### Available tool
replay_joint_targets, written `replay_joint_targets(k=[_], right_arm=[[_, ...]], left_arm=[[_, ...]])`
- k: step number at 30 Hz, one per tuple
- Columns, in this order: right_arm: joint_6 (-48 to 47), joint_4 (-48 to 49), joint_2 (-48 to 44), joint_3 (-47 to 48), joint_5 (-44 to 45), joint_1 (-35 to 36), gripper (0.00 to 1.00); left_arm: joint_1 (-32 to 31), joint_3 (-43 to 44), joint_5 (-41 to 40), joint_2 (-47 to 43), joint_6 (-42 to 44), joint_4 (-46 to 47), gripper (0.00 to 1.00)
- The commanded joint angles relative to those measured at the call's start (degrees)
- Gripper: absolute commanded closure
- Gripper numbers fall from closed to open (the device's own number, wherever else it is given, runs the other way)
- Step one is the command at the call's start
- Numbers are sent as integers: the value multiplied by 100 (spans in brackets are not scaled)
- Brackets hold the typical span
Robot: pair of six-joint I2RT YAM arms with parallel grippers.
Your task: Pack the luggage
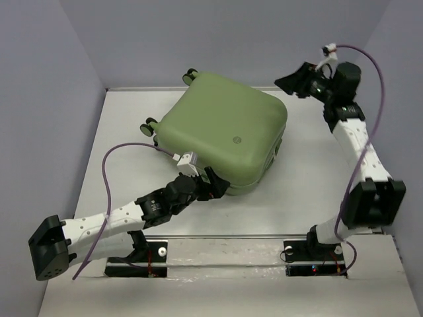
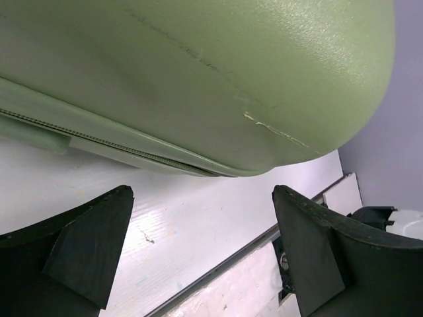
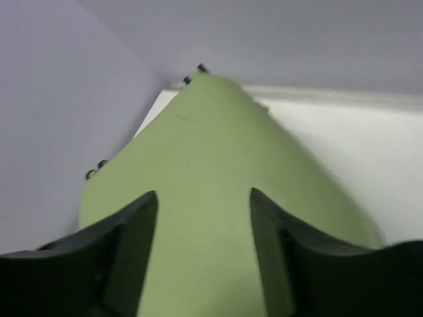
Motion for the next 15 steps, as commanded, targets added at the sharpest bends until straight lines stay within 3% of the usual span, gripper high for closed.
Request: replay_joint_targets(k=[1,2,3,5,8,11,13,15], right_arm=[[-78,1341,-1897,-2466,55,-513,46],[-140,1447,-2231,-2980,170,-513,55],[-158,1570,-2852,-3490,276,-513,83],[-132,1930,-3462,-4888,627,-513,93],[-175,2107,-4483,-6147,1032,-574,89],[-254,2072,-4792,-6710,1112,-680,61],[-255,2098,-4714,-6948,1156,-680,52],[-299,2308,-4608,-7107,1208,-680,49]], left_arm=[[-49,297,-10,-12,220,469,1],[-40,332,-10,-21,229,488,1],[-40,359,25,5,264,505,1],[-92,499,192,40,335,479,1],[-452,684,192,294,475,313,1],[-935,860,148,741,537,242,1],[-1172,921,140,962,484,312,1],[-1296,948,104,1226,484,460,1]])
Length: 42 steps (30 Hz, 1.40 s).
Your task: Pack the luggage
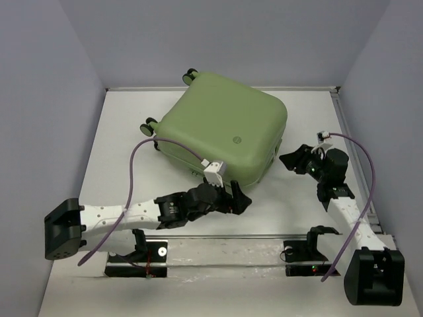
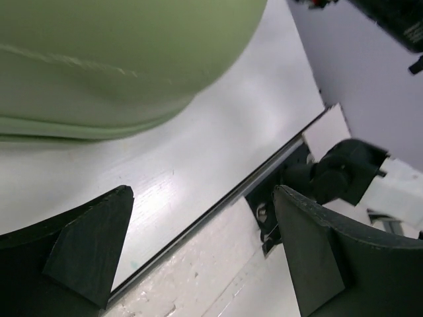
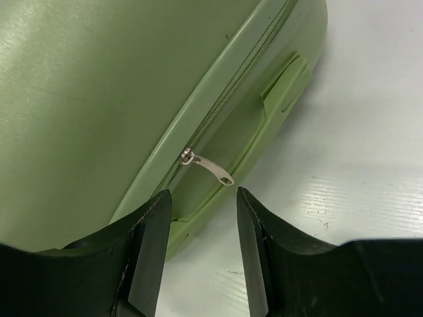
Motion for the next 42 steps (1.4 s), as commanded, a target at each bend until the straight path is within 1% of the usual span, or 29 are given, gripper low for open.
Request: replay_joint_targets(k=[1,3,5,8,9,10,11,12,13,14,15,16,17,19,21,23,25,28,30,31,32,33,34,35,36,39,42], right_arm=[[-176,903,91,-294,249,-37,49],[-351,1176,363,-243,5,-90,49],[-510,1309,530,-164,29,-90,48],[-642,1747,934,-41,-497,-90,48],[-642,1809,1162,38,-672,-90,48],[-686,1923,1408,74,-770,-90,48],[-686,2003,1410,91,-849,-90,48],[-712,2047,1715,126,-963,-90,48],[-730,2091,1866,170,-1312,-90,48],[-643,2309,1998,214,-1490,-90,47],[-581,2415,2147,215,-1778,-90,47],[-511,2704,2175,136,-1860,-90,47],[-467,2759,2192,101,-1860,-20,47],[-632,2611,2219,144,-1790,50,45],[-878,2347,2298,302,-1764,270,44],[-1002,2206,2342,399,-1519,323,44],[-1143,2110,2368,478,-1298,323,44],[-1284,2074,2622,662,-1420,323,44],[-1310,2109,2885,742,-1491,323,47],[-1302,2248,2956,768,-1552,323,52],[-1284,2310,3027,768,-1588,323,55],[-1240,2355,3132,777,-1614,323,61],[-1196,2433,3176,794,-1727,323,64],[-1144,2486,3229,803,-1816,323,66],[-1108,2504,3264,821,-1903,323,66],[-1099,2531,3247,751,-1957,323,58],[-1126,2610,3317,759,-2115,323,58]], left_arm=[[-337,211,-75,490,159,258,1],[-416,255,-5,692,202,477,1],[-443,343,-14,868,272,645,1],[-443,501,-145,1290,378,873,1],[-451,571,-224,1447,413,926,1],[-443,607,-477,1562,440,978,1],[-443,624,-645,1563,440,996,1],[-434,633,-812,1650,431,988,1],[-373,625,-1013,1668,396,962,1],[-320,590,-1355,1651,335,918,1],[-224,468,-1419,1625,195,909,1],[-23,388,-1515,1573,124,935,1],[92,292,-1551,1433,71,944,1],[312,29,-1613,1274,1,961,1],[594,-130,-1666,994,-61,970,1],[787,-342,-1666,712,-61,979,1],[823,-439,-1666,544,-26,935,1],[840,-474,-1762,386,-43,716,1],[849,-492,-1736,324,-44,689,1],[841,-509,-1684,307,-52,654,1],[840,-509,-1649,306,-52,636,1],[840,-518,-1613,298,-70,619,1],[849,-553,-1517,289,-87,662,1],[841,-588,-1473,271,-96,706,1],[849,-606,-1455,228,-114,750,1],[849,-545,-1385,192,-88,777,1],[849,-465,-1332,157,-17,750,1]])
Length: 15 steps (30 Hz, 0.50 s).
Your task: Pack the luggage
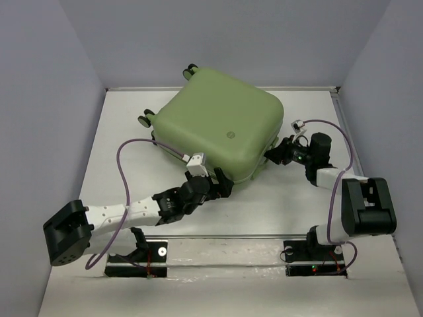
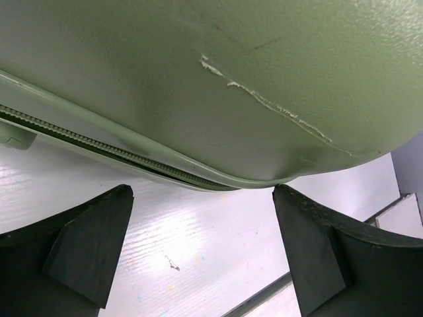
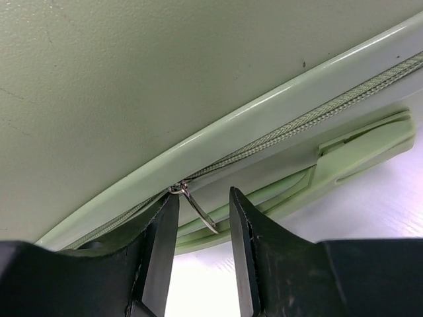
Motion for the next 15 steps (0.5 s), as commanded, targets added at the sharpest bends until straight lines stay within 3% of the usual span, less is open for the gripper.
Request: replay_joint_targets(k=[1,6,9,12,15], right_arm=[[-24,526,181,145,-312,50,60],[213,1019,261,31,-304,50,74],[423,1195,199,-39,-278,102,93],[556,1327,59,-302,-137,181,93],[390,802,-318,-584,520,760,93]], left_arm=[[117,142,-398,-215,61,327,1],[108,213,-381,-189,176,335,1],[117,318,-372,-48,281,423,1],[170,467,-442,67,360,536,1],[292,634,-443,268,483,712,1]])
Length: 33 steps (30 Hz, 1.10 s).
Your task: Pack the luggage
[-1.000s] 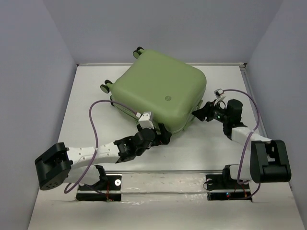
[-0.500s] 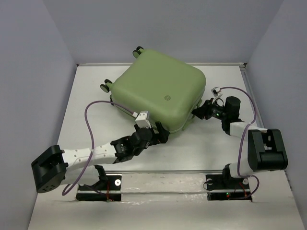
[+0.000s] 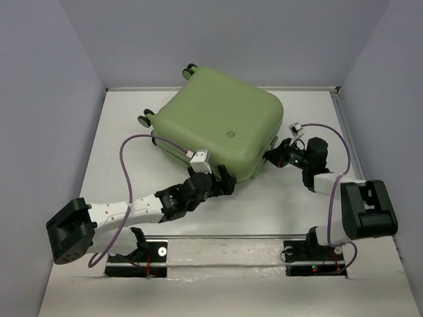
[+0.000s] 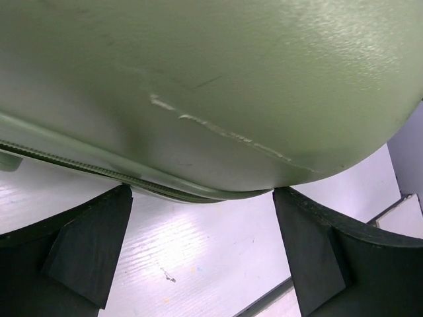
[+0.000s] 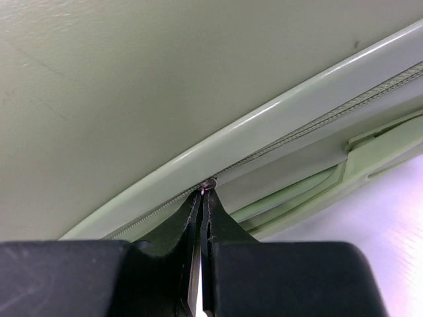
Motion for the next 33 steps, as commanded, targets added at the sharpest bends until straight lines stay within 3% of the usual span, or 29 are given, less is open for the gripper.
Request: replay_joint_targets(k=[1,5,7,15,20,24,25,26,28,30,33], right_arm=[[-104,-200,-514,-341,801,879,93],[-44,-1227,-1032,-587,2401,2318,93],[149,-1633,-1365,-780,2962,2646,93],[905,-3040,-2570,-992,4064,4448,93],[1248,-3558,-2782,-966,4529,5686,93],[1354,-3805,-2984,-904,4784,6013,93],[1371,-3980,-3045,-869,4985,6014,93],[1441,-4495,-3246,-773,5805,6014,93],[1346,-4483,-3397,-729,6129,5796,93],[1066,-4290,-3319,-589,5738,5183,93],[941,-3756,-2855,-343,4991,5126,93]], left_arm=[[255,516,-458,234,289,675,1],[379,886,-519,532,508,878,1],[423,1026,-537,664,596,965,1],[704,1317,-388,1060,702,1177,1],[739,1475,-326,1165,764,1221,1],[774,1528,-282,1175,755,1221,1],[774,1536,-256,1166,755,1203,1],[774,1502,-229,1131,746,1203,1],[774,1371,-238,1061,720,1151,1],[774,1238,-255,903,641,1141,1],[827,1053,-247,771,614,1133,1]])
